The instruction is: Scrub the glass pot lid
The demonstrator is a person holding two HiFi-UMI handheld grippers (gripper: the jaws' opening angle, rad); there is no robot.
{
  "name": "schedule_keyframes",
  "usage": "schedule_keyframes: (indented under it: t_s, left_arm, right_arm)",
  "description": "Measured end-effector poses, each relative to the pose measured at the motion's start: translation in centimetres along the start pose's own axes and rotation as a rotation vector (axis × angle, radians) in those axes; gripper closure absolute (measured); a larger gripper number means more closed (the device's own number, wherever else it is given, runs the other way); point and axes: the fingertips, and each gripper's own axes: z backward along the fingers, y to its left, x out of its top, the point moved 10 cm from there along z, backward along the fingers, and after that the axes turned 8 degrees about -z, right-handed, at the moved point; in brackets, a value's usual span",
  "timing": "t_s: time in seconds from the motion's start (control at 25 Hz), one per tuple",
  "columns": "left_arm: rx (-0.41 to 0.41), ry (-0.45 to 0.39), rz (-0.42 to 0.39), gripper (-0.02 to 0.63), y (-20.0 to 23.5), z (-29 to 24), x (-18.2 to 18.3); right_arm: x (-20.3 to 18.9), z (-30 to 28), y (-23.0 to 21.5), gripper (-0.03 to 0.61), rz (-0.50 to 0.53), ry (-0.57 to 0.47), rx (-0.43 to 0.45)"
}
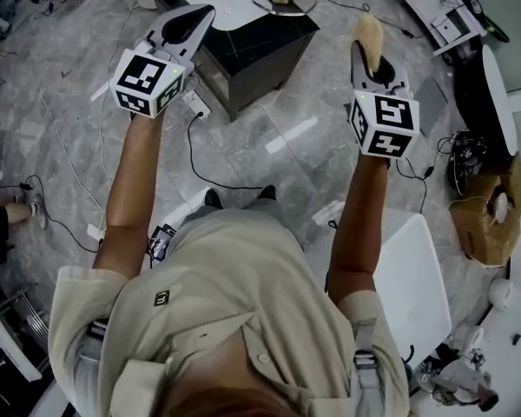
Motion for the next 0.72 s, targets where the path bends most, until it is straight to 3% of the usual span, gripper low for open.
schedule_keyframes:
  t_s: [0.72]
  left_arm:
    - [0.057, 0.082, -0.035, 0.601, -6.7, -11.4, 2.3]
  right_arm:
    - [-3.4, -3.6, -13.9, 0.526, -0.053, -0.022, 0.108]
